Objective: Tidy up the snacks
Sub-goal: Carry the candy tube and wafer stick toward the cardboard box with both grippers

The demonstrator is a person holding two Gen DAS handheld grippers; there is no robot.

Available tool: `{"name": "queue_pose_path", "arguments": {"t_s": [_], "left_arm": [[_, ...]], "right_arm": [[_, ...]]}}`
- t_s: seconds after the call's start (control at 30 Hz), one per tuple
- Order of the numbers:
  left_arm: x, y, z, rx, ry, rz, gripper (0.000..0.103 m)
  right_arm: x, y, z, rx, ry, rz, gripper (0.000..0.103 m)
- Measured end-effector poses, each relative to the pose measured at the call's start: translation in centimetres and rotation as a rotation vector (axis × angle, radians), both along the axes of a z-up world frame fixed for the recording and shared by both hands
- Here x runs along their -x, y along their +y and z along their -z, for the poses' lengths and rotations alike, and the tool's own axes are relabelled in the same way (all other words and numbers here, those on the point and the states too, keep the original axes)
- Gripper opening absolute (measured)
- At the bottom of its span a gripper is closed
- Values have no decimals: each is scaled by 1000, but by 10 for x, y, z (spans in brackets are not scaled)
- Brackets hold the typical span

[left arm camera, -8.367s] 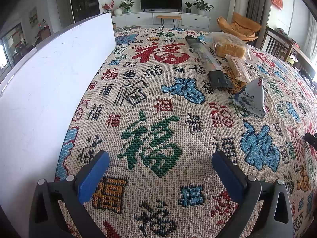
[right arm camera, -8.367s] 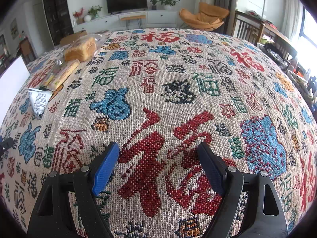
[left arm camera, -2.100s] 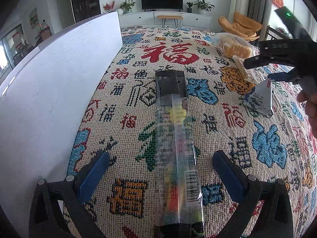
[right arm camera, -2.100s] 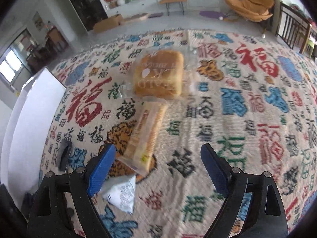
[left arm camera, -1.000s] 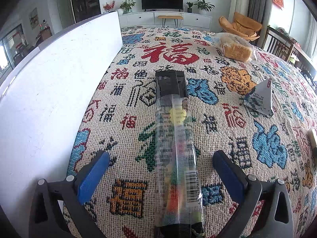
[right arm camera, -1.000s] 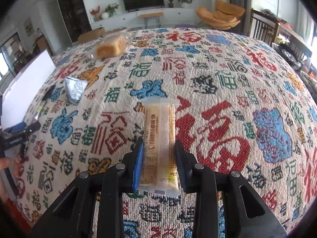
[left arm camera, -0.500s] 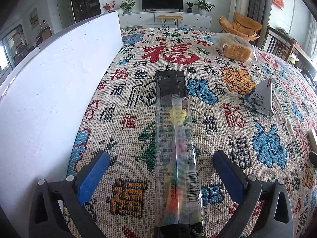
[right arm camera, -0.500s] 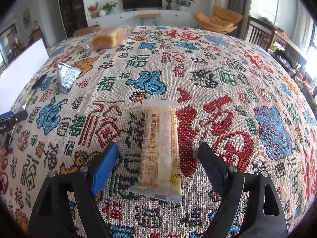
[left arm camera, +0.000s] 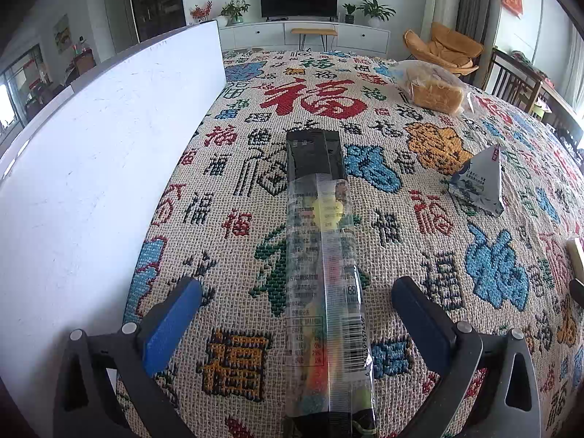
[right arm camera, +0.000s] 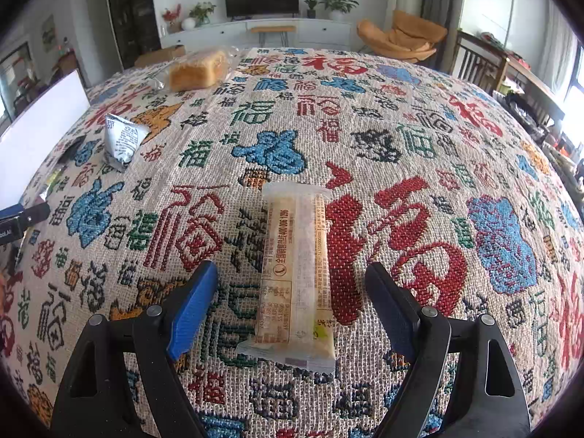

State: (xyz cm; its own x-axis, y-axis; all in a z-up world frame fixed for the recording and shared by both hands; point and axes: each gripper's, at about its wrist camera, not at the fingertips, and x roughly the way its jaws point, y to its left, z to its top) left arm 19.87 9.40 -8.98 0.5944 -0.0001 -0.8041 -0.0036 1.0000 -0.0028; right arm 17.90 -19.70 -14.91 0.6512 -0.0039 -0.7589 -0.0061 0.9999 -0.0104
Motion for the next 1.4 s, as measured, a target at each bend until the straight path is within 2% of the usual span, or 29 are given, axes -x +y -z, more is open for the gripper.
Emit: {"name": "queue_pose_path", "arguments": {"t_s": [0.47,0.5,0.53,0.63,0.67,0.73,0.87,0.97,1.03,1.07,1.1,1.13,1.17,1.2,1.4], "left_arm": [[0,0,0,1,0,0,103],[0,0,0,1,0,0,103],[0,0,0,3,0,0,103],[0,0,0,5,0,1,103],[0,0,0,5,0,1,103],[0,0,0,5,9,9,103],[-5,-1,-4,25,103,46,103],[-5,-5,-4,23,121,65,102],[-4,-7,-5,8,111,79,97],[-2,-7,-7,6,93,85,83],[1,-7,-11,4,68,93,55],[3,-7,-14,9,57,103,36],[4,-6,-17,11,55,107,24],[6,-5,-20,19,55,108,21],[48,10,-44,246,-12,97,21]], "right_arm": [[-1,-2,0,-22,-1,-3,85],[0,-6,-1,-57,-1,-13,85],[2,-17,-4,-138,-3,-28,85],[15,-67,-8,-563,-13,10,85],[16,-80,-7,-618,5,63,85],[12,-85,-11,-554,69,111,86],[-4,-52,-25,-297,133,10,86],[-21,-21,-21,-162,186,-58,85],[-32,-7,-12,-107,235,-83,85],[-36,-1,-8,-81,248,-88,85],[-35,1,-8,-45,235,-84,83],[-33,3,-7,-30,229,-85,78],[-30,3,-8,-26,222,-81,63],[-25,3,-10,-27,207,-83,29],[4,-12,-25,-111,187,-84,31]]}}
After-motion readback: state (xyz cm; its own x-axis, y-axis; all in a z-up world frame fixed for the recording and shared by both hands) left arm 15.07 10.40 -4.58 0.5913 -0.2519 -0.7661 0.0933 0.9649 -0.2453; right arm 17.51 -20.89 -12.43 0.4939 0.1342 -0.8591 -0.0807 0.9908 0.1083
